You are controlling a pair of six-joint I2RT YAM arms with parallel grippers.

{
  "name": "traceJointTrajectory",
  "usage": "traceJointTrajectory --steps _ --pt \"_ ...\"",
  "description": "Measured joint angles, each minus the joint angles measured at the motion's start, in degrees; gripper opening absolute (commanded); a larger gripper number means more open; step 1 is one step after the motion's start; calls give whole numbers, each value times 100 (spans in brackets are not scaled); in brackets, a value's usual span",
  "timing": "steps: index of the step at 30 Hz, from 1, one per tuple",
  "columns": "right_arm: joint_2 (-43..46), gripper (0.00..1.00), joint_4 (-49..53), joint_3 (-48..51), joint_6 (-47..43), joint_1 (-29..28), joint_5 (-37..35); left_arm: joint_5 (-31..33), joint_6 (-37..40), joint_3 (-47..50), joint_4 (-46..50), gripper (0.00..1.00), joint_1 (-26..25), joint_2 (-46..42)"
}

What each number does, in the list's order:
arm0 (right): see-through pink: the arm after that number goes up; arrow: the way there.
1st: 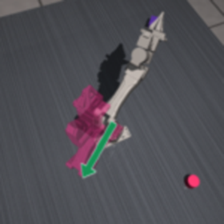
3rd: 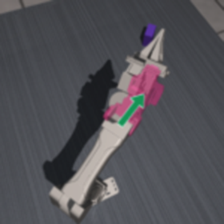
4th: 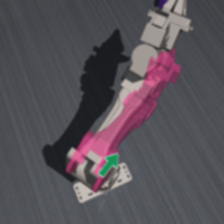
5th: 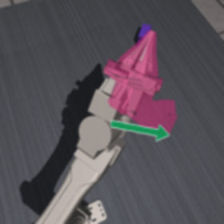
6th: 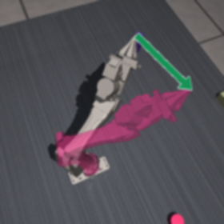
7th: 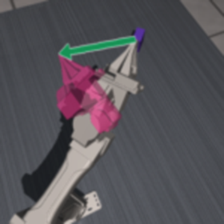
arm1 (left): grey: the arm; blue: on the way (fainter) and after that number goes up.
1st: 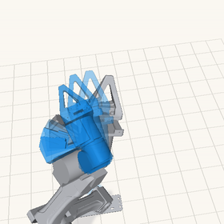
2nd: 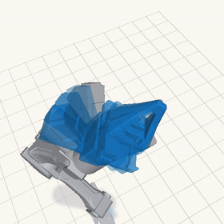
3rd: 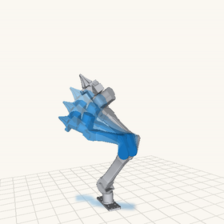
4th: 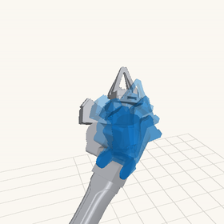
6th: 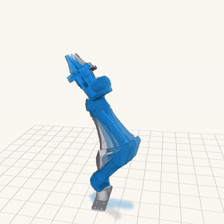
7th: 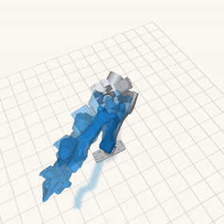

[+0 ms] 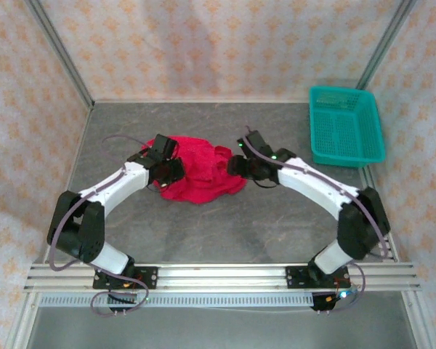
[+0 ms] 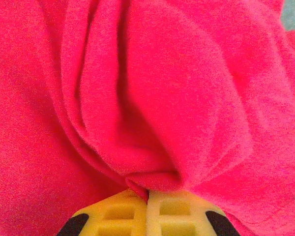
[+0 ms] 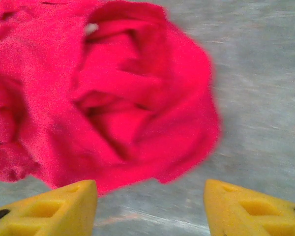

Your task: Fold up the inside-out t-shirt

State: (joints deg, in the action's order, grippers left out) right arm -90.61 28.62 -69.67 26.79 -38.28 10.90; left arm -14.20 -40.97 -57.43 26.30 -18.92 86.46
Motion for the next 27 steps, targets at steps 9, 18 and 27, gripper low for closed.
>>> traceJointTrajectory --steps 9,18,27 --pt "-1523 49 -428 -826 267 -715 205 74 52 -254 186 0 22 -87" --pt "-1449 0 -61 -999 369 -155 74 96 334 -470 765 0 422 -542" --pt "1751 0 566 -61 -118 1624 317 -629 442 -778 546 0 374 -1069"
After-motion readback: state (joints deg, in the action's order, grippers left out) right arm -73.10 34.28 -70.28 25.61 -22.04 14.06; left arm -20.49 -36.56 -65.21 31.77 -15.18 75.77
